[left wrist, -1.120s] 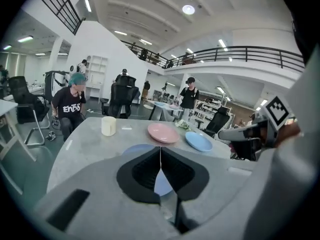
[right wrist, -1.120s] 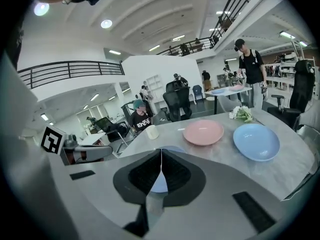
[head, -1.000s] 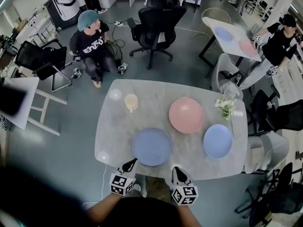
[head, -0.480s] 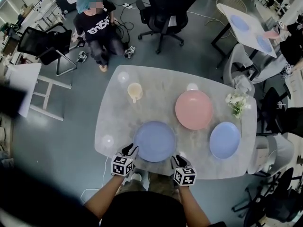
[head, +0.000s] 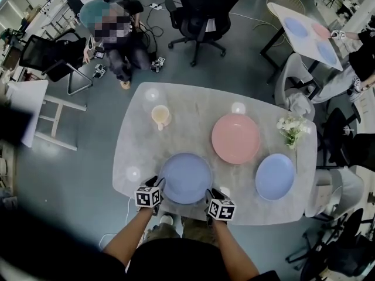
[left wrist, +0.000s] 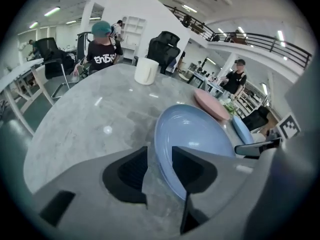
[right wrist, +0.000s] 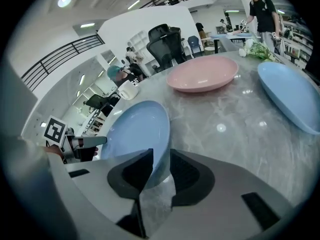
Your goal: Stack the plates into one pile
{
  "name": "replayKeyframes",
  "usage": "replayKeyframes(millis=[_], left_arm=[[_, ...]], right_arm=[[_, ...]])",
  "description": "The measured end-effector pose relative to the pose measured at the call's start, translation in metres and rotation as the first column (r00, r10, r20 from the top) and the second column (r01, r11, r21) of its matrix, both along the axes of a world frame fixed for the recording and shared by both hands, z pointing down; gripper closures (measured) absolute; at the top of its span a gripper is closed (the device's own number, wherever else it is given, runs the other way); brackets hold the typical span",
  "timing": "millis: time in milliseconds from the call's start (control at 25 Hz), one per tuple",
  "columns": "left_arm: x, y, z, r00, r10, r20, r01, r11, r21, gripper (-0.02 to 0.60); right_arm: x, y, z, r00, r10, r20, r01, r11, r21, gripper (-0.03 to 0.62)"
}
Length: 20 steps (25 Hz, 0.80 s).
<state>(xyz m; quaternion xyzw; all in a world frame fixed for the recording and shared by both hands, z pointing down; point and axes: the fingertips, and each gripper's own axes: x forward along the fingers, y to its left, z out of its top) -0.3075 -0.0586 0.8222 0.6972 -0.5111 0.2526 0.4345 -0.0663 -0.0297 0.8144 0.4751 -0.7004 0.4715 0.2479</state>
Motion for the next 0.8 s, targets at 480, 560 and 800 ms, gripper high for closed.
replayKeyframes(millis=[480,560,800], left_arm=[[0.005,0.001,0.018,0.996,0.051,0.069,-0.044,0.995,-0.087,0.52],[0.002,0.002,0.016,0.998,0.027,0.055,-0.02,0.993,-0.115,0.526],[0.017,0.004,0.006,0.999,0.029,0.023,-0.027,0.996,-0.085,0.528]], right_arm=[[-0.004,-0.015,0.011,0.999,-0.04,0.021,0.041,0.999,-0.028,0.535],[-0.006,-0.015,0.011,0.998,-0.054,0.027,0.055,0.998,-0.02,0.537],[0.009,-0.013,0.005,0.997,-0.067,0.026,0.067,0.998,-0.002,0.538]])
